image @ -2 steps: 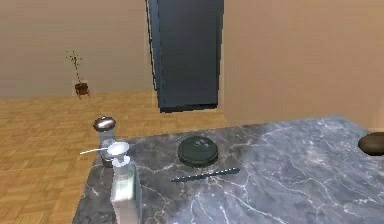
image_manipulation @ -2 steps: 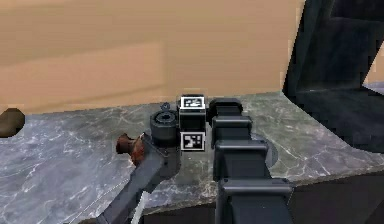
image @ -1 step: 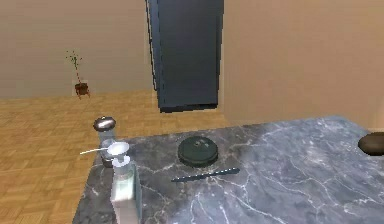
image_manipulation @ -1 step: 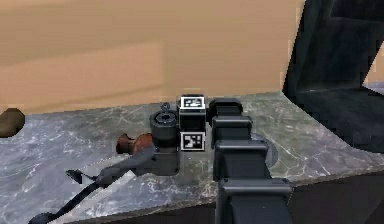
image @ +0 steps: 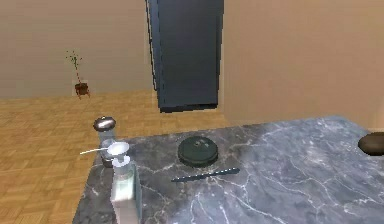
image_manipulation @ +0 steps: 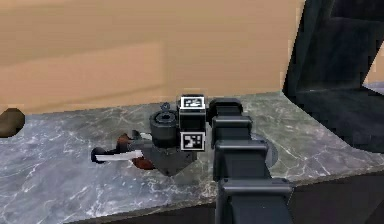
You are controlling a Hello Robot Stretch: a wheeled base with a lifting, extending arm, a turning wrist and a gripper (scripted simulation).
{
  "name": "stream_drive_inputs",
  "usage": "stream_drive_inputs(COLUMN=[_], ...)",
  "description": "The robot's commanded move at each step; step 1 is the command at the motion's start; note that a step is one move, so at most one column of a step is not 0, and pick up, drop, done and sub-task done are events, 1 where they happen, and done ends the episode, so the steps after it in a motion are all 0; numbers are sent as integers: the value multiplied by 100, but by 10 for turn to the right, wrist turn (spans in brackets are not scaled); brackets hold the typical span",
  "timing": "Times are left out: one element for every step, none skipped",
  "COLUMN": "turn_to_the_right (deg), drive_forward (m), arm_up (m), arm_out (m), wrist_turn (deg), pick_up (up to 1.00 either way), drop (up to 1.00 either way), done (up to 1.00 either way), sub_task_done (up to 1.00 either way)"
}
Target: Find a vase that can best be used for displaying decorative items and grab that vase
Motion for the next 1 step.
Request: stream_drive_inputs(turn_to_the_right=[0], drive_forward=[0], arm_up=[0], arm_out=[0], wrist_turn=[390], pick_up=[0], drop=[0], done=[0], sub_task_done=[0])
